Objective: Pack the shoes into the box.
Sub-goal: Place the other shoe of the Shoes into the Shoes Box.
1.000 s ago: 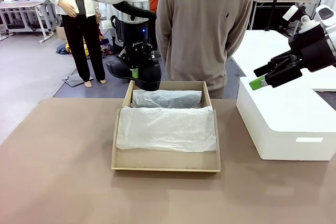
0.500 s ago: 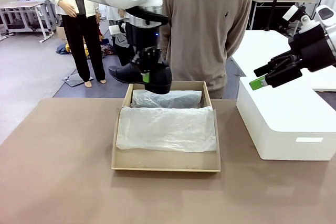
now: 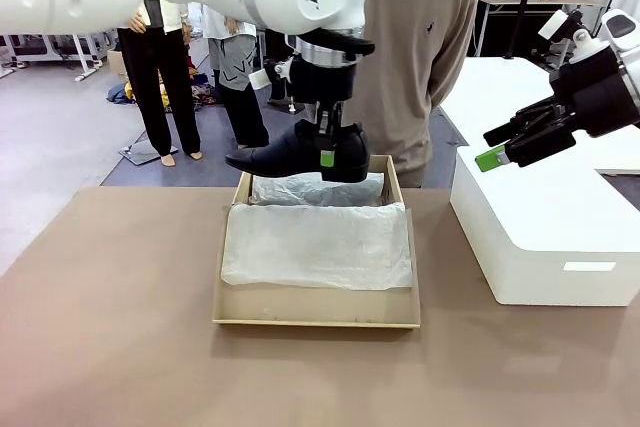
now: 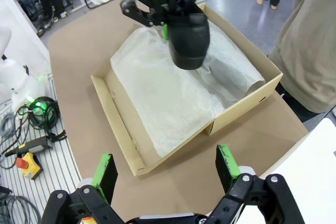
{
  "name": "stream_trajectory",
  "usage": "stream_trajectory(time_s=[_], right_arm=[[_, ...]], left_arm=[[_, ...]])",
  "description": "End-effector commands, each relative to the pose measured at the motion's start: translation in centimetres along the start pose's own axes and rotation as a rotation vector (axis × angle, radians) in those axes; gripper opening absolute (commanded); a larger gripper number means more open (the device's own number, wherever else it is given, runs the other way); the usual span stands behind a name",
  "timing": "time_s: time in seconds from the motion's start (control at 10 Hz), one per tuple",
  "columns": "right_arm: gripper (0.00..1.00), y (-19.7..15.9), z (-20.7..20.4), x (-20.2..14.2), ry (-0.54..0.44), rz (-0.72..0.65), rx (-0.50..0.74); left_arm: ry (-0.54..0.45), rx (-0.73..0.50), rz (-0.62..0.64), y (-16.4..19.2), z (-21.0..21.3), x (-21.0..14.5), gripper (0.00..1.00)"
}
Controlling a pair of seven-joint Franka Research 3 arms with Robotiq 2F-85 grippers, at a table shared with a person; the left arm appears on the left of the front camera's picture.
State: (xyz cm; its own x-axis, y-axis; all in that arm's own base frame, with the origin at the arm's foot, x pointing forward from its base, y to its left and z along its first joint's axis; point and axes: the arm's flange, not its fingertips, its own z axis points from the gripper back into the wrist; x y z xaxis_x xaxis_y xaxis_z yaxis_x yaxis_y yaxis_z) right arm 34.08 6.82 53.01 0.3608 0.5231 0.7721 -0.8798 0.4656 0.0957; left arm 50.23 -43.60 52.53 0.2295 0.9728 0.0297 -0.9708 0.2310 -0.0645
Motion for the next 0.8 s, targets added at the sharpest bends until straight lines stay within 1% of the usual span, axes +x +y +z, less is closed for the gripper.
stream_trajectory(time_s=[0.0,0.1,0.2,0.3,0.7], right_arm=[[1.0,-0.2,-0.3,0.0,-0.036,0.022,0.013],[1.0,-0.2,-0.3,0.0,-0.036,0.022,0.013],[1.0,-0.2,-0.3,0.0,-0.036,0.022,0.013],[1.0,-0.2,-0.3,0.0,-0.036,0.022,0.013],[1.0,-0.2,-0.3,0.0,-0.036,0.022,0.013]], left_arm=[[-0.083,0.0,0.077,-1.7,0.3,-2.2,0.0],[-0.087,0.004,0.049,-2.2,-0.2,-2.8,0.0],[-0.077,0.02,0.048,-2.2,-0.2,-3.0,0.0],[-0.034,-0.01,0.01,-1.1,-1.3,-2.1,0.0],[-0.034,-0.01,0.01,-1.1,-1.3,-2.1,0.0]])
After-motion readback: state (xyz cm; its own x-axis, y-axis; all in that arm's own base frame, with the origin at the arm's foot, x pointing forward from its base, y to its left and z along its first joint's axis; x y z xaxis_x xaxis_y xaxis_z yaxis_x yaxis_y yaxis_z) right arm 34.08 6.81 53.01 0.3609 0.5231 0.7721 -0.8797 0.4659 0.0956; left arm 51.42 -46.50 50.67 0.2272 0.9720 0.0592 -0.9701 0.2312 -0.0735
